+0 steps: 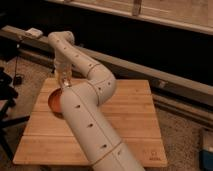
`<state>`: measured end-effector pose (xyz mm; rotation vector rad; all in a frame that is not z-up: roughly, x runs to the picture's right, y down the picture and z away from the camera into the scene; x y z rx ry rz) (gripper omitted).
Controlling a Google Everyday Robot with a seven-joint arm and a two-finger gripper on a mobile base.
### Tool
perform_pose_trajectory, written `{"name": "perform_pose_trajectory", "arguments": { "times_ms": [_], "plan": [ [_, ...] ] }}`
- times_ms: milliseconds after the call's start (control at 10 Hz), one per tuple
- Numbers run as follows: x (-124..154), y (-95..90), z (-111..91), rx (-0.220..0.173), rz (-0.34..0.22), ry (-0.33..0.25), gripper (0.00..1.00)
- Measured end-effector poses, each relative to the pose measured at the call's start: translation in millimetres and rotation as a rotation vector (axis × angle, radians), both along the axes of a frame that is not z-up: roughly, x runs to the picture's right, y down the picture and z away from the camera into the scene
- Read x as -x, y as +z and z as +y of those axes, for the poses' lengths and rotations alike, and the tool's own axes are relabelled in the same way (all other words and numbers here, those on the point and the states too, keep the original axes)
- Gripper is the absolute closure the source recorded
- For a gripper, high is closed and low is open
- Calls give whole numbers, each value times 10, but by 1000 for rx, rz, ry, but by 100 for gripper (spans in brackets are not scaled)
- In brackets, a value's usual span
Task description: Place the bottle in the ceramic bowl
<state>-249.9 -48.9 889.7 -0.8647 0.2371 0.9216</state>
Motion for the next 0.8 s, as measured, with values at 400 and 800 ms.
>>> {"name": "perform_pose_trajectory", "arguments": {
  "times_ms": [400, 800],
  "plan": [
    [20, 2, 10, 0, -2, -2, 24],
    [2, 7, 7, 1, 0, 0, 24]
  ]
}}
